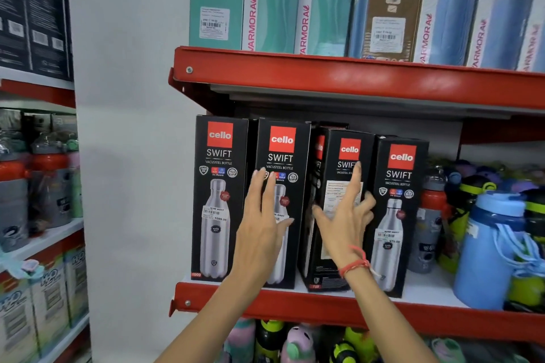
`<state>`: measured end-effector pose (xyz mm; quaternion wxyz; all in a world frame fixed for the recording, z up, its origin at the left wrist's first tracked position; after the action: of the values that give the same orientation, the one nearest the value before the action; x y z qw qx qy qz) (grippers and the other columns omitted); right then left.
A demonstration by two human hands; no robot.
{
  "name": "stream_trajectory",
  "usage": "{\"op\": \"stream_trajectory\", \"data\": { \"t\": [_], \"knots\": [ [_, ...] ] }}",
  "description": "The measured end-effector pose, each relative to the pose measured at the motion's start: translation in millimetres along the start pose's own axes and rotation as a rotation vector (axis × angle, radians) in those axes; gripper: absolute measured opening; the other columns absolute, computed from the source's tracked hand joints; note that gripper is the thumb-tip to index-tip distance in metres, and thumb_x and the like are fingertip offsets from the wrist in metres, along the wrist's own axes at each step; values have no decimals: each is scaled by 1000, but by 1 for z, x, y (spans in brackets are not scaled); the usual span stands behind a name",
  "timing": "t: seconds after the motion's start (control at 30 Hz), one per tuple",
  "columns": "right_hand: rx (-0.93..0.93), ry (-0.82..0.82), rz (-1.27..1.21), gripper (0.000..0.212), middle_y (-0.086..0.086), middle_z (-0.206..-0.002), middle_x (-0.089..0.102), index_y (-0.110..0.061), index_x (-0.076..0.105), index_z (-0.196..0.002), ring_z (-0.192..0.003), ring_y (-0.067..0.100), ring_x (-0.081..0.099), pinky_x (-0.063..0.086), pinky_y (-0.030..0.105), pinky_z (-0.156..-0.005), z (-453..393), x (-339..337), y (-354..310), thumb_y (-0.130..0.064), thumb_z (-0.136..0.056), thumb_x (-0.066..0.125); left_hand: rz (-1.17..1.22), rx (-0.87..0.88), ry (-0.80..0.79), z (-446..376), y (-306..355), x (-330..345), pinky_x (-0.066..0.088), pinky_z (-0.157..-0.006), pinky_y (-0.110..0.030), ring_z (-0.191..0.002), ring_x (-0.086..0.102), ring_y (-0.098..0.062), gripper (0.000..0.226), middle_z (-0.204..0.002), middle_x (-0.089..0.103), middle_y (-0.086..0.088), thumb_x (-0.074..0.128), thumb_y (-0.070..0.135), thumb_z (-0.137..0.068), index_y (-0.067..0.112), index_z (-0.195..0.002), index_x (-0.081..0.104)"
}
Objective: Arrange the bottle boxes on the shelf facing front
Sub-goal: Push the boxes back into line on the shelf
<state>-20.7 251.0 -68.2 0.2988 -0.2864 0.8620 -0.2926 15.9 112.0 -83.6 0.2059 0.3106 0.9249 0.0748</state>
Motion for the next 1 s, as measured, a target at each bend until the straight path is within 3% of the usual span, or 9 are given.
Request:
{"op": "stream_trajectory", "data": {
  "t": [0.07, 0.17, 0.3, 0.4, 0.53, 0.63, 0.7, 0.83, 1.0],
  "knots": [
    [-91, -18, -77, 112, 23, -147, 14, -51, -11, -143, -126, 42, 33, 39, 51, -95, 2, -15, 2, -22, -78, 75, 146, -14, -37, -3, 5, -3, 24, -116, -28, -142, 28, -17, 84, -153, 32, -10, 73, 19, -83, 11, -148, 21],
    [-210, -66, -214, 113, 10, -147, 16, -60, -10, -141, -132, 30, 32, 36, 47, -104, -3, -50, 0, -30, -76, 77, 435, -136, -142, -9, 16, -6, 35, -108, -23, -129, 38, 2, 93, -145, 41, 4, 77, 30, -77, 21, -150, 20],
    [-240, -278, -436, 110, -18, -147, 22, -68, 0, -138, -129, -11, 25, 27, 39, -107, -18, -94, 4, -45, -67, 81, 580, -259, -383, -19, 27, -6, 36, -108, -27, -132, 35, 1, 110, -145, 36, 14, 81, 44, -67, 38, -150, 9],
    [-186, -481, -593, 108, -16, -149, 35, -68, 12, -137, -135, 2, 37, 41, 41, -105, -20, -107, 15, -41, -63, 86, 662, -225, -545, -21, 37, -2, 33, -112, -29, -132, 32, 7, 114, -145, 35, 21, 84, 30, -70, 43, -149, 2],
    [-199, -650, -603, 104, -35, -139, 40, -61, 9, -142, -125, -8, 45, 46, 11, -89, -29, -103, 24, -23, -76, 79, 518, -216, -424, -21, 49, 8, 39, -107, -29, -130, 45, -6, 126, -143, 50, 12, 89, 29, -62, 33, -151, -1],
    [-213, -732, -525, 102, -40, -137, 39, -49, -6, -148, -130, -6, 42, 39, 21, -106, -41, -95, 20, -7, -88, 65, 390, -233, -323, -20, 53, 23, 45, -84, -13, -98, 63, -10, 132, -118, 67, 0, 89, 30, -63, 32, -151, -10],
    [-211, -708, -483, 101, -37, -137, 39, -46, -9, -148, -130, -3, 42, 33, 33, -112, -48, -87, 18, -2, -90, 60, 347, -244, -307, -24, 52, 34, 43, -69, -7, -75, 60, -6, 132, -99, 69, -3, 88, 27, -65, 32, -150, -13],
    [-186, -593, -433, 99, -32, -137, 39, -42, -7, -150, -128, -5, 42, 30, 39, -115, -57, -65, 22, 4, -90, 56, 320, -321, -305, -33, 51, 55, 49, -86, -31, -97, 63, -23, 130, -130, 60, -10, 85, 18, -70, 32, -147, -18],
    [-128, -511, -451, 97, -51, -120, 38, -44, -3, -150, -126, -2, 44, 33, 37, -112, -59, -38, 40, 1, -89, 58, 253, -291, -323, -31, 49, 67, 53, -81, -43, -85, 66, -30, 123, -146, 43, -12, 77, 10, -78, 40, -137, -26]
  ]
}}
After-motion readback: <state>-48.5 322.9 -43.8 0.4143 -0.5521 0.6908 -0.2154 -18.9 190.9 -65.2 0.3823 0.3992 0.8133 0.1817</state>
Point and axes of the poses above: each hand's wrist, its own z-axis away from the middle knuckle, its own x-axis out of the palm, y = z × x, the point moved 1 cm from there along -z, towards the middle knuckle
